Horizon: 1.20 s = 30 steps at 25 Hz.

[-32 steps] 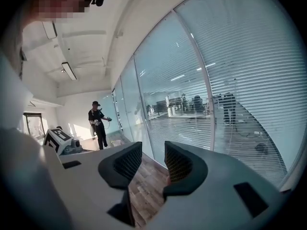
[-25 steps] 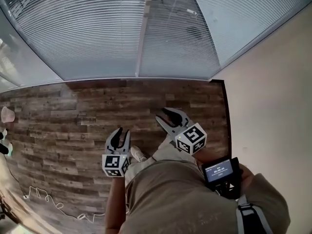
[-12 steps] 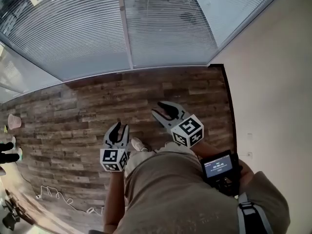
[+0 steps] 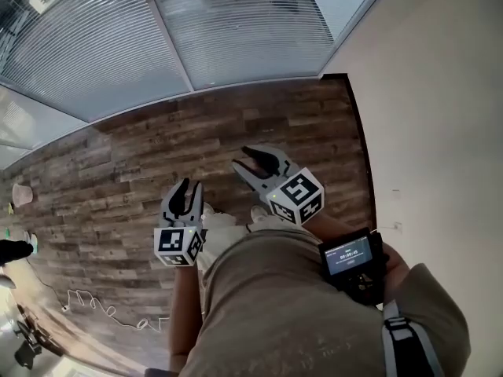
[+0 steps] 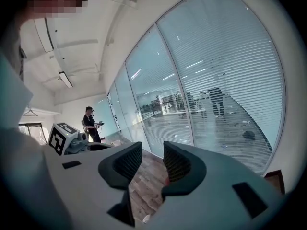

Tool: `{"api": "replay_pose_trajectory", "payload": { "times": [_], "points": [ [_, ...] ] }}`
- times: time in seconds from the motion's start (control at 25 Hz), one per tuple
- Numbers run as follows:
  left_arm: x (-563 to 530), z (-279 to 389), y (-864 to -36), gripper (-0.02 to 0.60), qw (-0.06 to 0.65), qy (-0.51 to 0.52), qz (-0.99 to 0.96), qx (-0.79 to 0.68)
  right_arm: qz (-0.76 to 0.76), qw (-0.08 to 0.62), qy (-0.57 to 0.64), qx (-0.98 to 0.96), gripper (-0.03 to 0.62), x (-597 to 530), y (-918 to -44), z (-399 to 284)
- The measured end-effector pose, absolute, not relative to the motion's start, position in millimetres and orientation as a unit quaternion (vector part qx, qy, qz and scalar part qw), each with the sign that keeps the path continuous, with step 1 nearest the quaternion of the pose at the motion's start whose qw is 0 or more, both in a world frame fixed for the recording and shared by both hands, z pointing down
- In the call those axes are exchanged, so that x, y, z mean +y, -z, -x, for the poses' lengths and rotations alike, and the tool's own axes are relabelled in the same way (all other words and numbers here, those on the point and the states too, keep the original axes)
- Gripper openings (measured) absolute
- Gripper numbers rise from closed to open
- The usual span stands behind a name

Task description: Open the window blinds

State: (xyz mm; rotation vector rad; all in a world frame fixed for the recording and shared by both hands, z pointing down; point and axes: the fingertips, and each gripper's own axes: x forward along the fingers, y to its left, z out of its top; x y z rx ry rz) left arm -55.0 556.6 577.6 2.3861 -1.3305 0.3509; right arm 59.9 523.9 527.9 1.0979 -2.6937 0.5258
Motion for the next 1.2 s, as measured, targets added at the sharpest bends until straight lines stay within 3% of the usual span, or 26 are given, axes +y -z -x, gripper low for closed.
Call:
{"api": "replay_pose_trajectory", "payload": {
  "times": [0.4,1.2],
  "points": [
    [633.4,17.0,-575.6,0.114,0.199,-0.113,-0.824,-0.518,-0.338,0.089,-0.199,-0.915,0.135,595.2,-549.6,-101.9],
    [650.4,58.7,-558.2,0.114,0.163,-0.143,-0.833,-0.509,-0.388,0.042,-0.158,-0.907,0.135,594.3,-498.5,-85.0]
  ]
}}
